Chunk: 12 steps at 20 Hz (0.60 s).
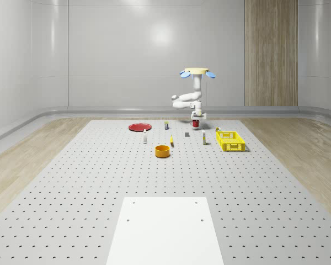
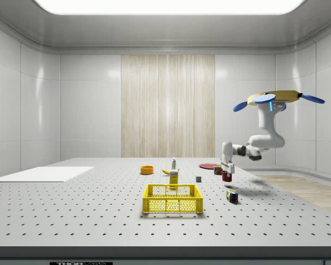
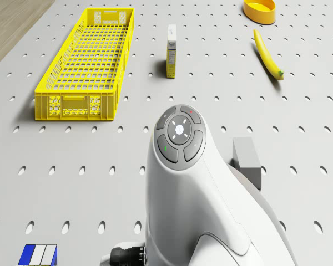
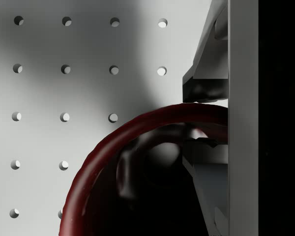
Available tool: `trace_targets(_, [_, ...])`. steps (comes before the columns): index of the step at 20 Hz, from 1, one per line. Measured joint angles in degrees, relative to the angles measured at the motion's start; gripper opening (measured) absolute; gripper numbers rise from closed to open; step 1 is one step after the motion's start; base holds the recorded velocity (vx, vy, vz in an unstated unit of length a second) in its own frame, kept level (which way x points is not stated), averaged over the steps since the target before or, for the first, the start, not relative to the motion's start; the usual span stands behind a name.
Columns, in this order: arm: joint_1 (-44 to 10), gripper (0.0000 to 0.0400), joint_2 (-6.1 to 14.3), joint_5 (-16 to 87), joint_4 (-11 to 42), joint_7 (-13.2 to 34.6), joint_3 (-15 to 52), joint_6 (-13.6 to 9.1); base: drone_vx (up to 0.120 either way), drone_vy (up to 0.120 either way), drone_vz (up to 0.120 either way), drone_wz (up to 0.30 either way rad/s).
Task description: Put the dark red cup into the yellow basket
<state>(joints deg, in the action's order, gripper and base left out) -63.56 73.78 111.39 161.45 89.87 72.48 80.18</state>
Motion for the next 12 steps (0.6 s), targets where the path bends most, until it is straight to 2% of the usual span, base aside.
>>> trace_targets(12, [-1.43, 0.0098, 2.11, -2.88, 0.25, 2.16, 2.44, 1.1, 0.12, 0.12, 0.12, 0.0])
